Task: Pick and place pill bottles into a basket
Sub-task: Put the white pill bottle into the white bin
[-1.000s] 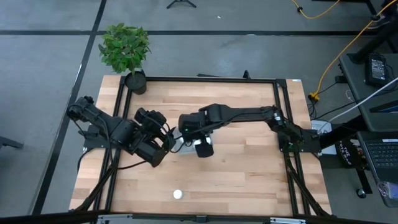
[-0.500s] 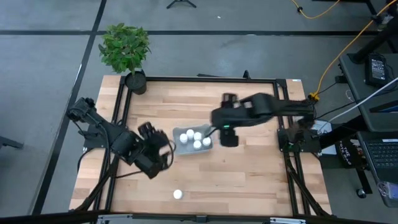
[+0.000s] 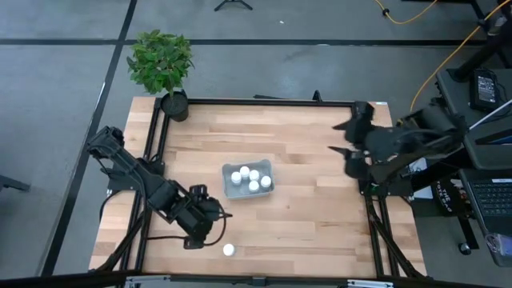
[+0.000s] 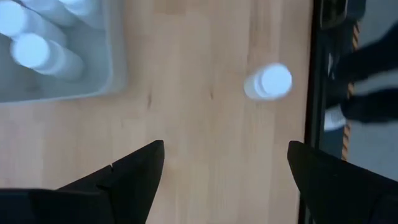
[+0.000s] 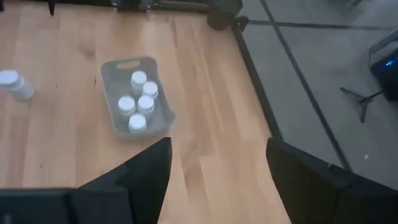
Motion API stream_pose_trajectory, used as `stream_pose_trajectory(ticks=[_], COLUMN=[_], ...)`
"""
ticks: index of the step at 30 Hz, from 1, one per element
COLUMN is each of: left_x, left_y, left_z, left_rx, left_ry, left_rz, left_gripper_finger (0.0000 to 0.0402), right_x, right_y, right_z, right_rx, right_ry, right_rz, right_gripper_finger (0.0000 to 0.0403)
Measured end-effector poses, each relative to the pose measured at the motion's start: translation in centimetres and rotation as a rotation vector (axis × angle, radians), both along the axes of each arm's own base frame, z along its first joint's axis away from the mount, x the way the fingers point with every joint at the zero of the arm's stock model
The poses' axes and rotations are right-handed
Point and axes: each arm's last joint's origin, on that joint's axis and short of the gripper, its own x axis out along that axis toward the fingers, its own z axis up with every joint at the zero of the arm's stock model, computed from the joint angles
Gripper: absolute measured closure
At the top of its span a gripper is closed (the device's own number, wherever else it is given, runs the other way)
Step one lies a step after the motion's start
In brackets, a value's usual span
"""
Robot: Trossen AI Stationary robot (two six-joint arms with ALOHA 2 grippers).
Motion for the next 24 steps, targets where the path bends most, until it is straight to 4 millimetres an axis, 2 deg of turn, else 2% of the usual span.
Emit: stream_pose_trajectory(ticks=[3,7,12,19,24], left_x=[0.2,1.5,3.5,5.4,6.2], left_y=[0.0,-0.6,-2.4,-5.3,-6.1], left_z=[-1.0,-3.2,-5.9,-6.7,-8.2], left_rx=[0.023,0.046,0.003,-0.064,-0.12], left_ry=[0.065,0.153,0.239,0.224,0.249], left_rz=[-0.043,-0.079,-0.142,-0.198,-0.216], left_gripper_finger=[0.0069,0.0069,0.0069,0.0068,0.0041], right_x=[-2.2,-3.7,-4.6,-5.4,-5.4], right_y=[-0.2,-0.2,0.0,-0.4,-0.5], right_z=[-1.6,-3.9,-6.2,-8.9,-9.8], right_rx=[0.042,0.068,0.067,0.081,0.089], right_ry=[0.002,-0.038,-0.104,-0.121,-0.145], right_rz=[-0.011,0.015,0.099,0.096,0.101], right_gripper_finger=[0.0141,0.0141,0.0141,0.0141,0.0141])
